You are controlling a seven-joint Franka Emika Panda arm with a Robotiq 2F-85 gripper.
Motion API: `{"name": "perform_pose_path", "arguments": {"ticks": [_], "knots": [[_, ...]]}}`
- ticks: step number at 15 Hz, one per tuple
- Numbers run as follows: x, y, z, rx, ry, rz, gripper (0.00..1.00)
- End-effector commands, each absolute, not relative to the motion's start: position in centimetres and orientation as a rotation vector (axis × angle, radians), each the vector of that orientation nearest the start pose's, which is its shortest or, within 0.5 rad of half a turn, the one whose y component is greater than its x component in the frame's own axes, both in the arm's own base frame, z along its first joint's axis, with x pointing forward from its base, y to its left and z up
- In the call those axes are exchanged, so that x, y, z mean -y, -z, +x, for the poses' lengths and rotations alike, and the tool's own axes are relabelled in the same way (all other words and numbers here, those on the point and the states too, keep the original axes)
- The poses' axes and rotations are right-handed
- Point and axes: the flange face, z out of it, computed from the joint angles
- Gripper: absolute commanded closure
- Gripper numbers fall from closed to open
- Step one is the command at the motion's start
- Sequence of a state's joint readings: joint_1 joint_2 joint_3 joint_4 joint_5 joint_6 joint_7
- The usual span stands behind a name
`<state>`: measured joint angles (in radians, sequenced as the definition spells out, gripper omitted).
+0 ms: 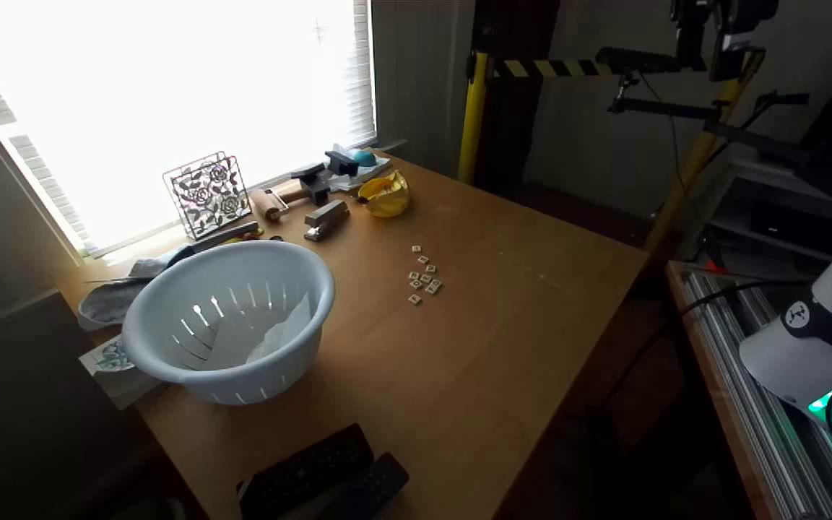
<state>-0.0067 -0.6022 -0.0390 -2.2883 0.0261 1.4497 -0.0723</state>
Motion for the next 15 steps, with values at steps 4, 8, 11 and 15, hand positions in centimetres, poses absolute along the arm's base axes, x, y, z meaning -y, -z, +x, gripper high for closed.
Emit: {"name": "perform_pose_path", "arguments": {"ticks": [4,8,11,15], "knots": [[1.5,-55.4,34.0,0.055,-0.360,-3.059,0.00],[1.7,-55.6,34.3,-0.003,-0.281,-3.087,0.00],[1.8,-55.8,34.9,-0.093,-0.186,-3.078,0.00],[2.4,-53.6,36.0,-0.185,-0.101,-3.063,0.00]]}}
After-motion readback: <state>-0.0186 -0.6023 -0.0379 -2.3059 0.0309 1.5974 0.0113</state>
